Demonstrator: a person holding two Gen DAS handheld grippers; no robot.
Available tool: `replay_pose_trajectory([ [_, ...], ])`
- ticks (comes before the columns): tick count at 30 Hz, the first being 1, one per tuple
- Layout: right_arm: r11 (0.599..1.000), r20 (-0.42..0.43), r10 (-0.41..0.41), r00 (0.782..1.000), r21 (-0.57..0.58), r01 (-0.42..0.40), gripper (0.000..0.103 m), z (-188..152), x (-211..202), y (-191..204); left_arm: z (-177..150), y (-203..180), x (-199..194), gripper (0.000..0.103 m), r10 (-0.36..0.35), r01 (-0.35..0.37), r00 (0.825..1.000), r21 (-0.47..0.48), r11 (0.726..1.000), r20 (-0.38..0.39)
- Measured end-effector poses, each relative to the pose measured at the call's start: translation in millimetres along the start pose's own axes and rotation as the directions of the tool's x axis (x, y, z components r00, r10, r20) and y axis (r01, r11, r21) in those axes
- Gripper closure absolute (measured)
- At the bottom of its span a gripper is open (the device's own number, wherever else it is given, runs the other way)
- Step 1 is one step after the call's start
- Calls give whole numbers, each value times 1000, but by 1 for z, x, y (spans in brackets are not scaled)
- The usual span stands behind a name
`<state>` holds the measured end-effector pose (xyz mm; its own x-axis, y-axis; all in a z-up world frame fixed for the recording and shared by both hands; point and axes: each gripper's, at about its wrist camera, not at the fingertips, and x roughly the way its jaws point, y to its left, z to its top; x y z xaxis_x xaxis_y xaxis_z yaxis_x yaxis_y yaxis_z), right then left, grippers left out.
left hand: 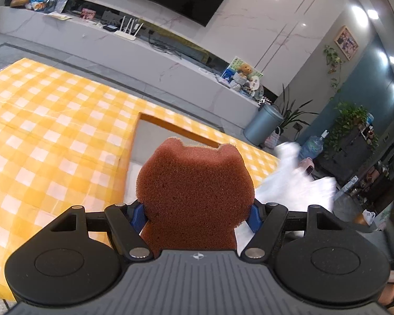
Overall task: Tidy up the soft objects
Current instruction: 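Carry the sponge with the left tool and cloth with the right toward the box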
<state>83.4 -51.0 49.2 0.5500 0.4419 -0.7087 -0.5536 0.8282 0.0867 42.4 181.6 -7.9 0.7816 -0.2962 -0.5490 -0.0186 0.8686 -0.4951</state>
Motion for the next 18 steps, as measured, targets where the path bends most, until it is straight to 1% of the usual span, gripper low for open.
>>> replay_pose_trajectory([
  [2,999,-77,15,997,-28,-17,84,1,21,3,-2,2,1,21,-2,2,1000,9,1000,-18],
  [4,999,-184,33,982,-11,-35,84,1,41,0,-4,4,1,21,-9,10,1000,19,1000,-29],
  [5,997,-238,70,969,23,-67,84,1,51,-2,-4,5,2,21,-9,9,999,14,1000,-32],
  [6,993,-290,115,950,62,-101,84,0,60,-6,-4,6,3,21,-7,7,999,7,1000,-37],
  [7,990,-339,135,931,86,-112,84,-2,68,-6,-4,7,3,21,-4,4,999,2,1000,-41],
  [8,993,-372,115,921,67,-97,84,-3,75,-4,-5,7,3,21,-1,1,999,0,1000,-43],
  [9,998,-397,68,915,11,-69,84,-5,82,3,-5,7,3,21,2,-2,999,-2,1000,-45],
  [10,998,-426,14,905,-49,-39,84,-8,88,11,-5,7,3,21,2,-2,999,-2,1000,-47],
  [11,996,-459,-20,888,-86,-21,84,-11,95,12,-6,7,2,21,1,-1,999,-2,1000,-50],
  [13,992,-514,-35,857,-120,-31,84,-14,103,14,-7,7,2,21,-3,3,998,-3,1000,-56],
  [14,990,-532,-55,845,-141,-24,84,-15,106,17,-7,8,2,21,-8,7,998,-5,1000,-57],
  [16,977,-543,-114,832,-214,-5,84,-17,111,24,-6,11,0,21,-14,13,998,-21,1000,-54],
  [18,966,-559,-149,816,-260,-1,84,-18,119,26,-5,14,-1,21,-19,17,999,-33,999,-51],
])
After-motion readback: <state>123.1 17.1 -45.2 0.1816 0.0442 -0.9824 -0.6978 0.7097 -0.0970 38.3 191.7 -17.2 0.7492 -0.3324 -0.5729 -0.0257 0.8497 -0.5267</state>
